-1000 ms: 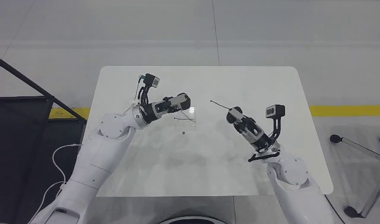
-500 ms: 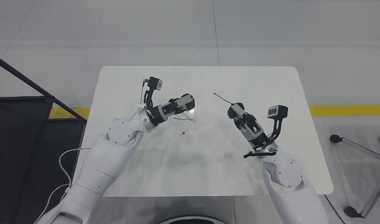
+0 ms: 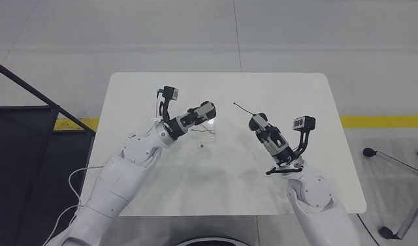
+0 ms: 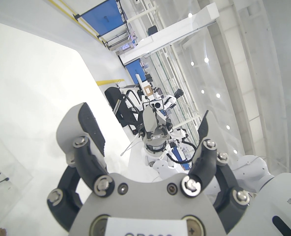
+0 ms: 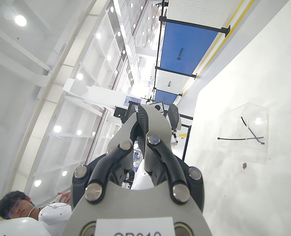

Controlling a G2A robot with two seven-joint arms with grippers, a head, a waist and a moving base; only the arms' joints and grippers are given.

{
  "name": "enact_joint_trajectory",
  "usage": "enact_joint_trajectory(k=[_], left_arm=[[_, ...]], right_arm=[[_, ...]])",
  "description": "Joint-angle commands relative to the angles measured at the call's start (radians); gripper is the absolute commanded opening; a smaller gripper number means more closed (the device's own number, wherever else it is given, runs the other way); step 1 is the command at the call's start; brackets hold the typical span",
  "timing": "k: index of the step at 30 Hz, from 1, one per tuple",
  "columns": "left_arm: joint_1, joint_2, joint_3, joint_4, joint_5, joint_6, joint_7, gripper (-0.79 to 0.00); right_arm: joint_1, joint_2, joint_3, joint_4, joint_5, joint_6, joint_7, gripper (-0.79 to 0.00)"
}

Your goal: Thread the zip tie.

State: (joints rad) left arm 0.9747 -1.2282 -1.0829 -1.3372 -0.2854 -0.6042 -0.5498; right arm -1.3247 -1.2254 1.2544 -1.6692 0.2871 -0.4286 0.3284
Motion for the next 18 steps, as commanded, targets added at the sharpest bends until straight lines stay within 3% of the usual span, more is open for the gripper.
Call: enact_joint_trajectory(k=[1,10,13,16,18], left_arm=[[0.018,-0.006,0.005,-0.012,0.002,-0.021,0.065,0.0],[0.059,-0.046,0.073,-0.016,0.001,-0.109,0.279,0.0],[0.054,-0.061,0.101,-0.006,0.023,-0.104,0.336,-0.099],[0.043,-0.073,0.124,0.009,0.057,-0.085,0.368,-0.132],[0.033,-0.08,0.138,0.015,0.097,-0.062,0.383,-0.105]], right_arm=[[0.003,-0.004,-0.01,0.003,-0.002,-0.027,-0.016,-0.785],[0.04,-0.026,-0.075,0.042,-0.09,-0.115,-0.105,-0.785],[0.051,-0.032,-0.092,0.058,-0.12,-0.123,-0.127,-0.785],[0.057,-0.037,-0.1,0.068,-0.159,-0.131,-0.158,-0.785],[0.058,-0.04,-0.102,0.073,-0.186,-0.134,-0.176,-0.785]])
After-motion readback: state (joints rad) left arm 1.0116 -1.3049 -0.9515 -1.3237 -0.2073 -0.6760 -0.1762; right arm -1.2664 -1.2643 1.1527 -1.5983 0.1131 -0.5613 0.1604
